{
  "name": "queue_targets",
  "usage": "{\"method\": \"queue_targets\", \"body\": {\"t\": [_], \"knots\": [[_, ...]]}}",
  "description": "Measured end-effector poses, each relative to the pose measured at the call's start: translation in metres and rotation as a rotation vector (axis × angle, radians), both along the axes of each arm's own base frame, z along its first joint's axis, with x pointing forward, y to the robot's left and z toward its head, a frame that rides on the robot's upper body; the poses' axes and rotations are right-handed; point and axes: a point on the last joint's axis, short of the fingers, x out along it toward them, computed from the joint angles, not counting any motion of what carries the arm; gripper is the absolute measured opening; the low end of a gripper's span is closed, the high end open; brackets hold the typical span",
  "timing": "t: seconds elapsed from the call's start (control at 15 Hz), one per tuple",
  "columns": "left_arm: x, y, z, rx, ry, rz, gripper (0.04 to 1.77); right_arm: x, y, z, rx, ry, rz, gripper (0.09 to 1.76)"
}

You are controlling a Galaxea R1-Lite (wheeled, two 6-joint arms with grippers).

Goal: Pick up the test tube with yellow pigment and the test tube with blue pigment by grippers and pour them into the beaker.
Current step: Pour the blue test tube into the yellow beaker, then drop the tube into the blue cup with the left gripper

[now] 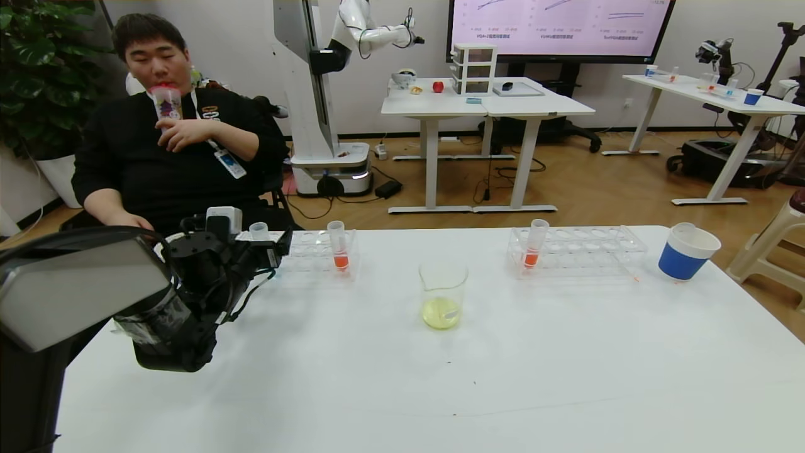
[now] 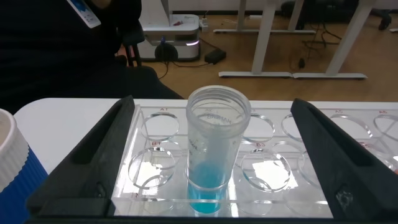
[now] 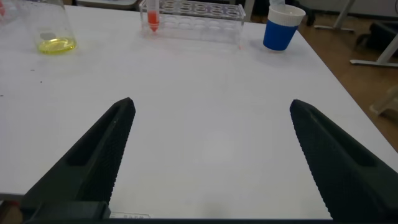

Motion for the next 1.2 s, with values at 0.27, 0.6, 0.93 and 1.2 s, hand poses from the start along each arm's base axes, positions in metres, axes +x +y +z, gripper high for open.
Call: {"method": "queue_targets", "body": {"t": [0.27,0.6,0.93,1.2], "knots": [[0.0042,0.0022,-0.0033,-0.006,-0.003,0.009,1.75,0.0000,0.0000,0.0000,0.000,0.000,0.000,1.74],[0.0082,0.0029,-0.0051,-0.010,-0.010,0.013,1.70,0.0000,0.0000,0.0000,0.000,0.000,0.000,1.74],[0.0080,0.0035,-0.0048,-0.016,-0.013,0.036,0.38,0.0000,0.0000,0.0000,0.000,0.000,0.000,1.74],[0.0074,0.0037,-0.0015,-0.018,-0.018,0.053,0.50,0.0000,0.0000,0.0000,0.000,0.000,0.000,1.74]]}}
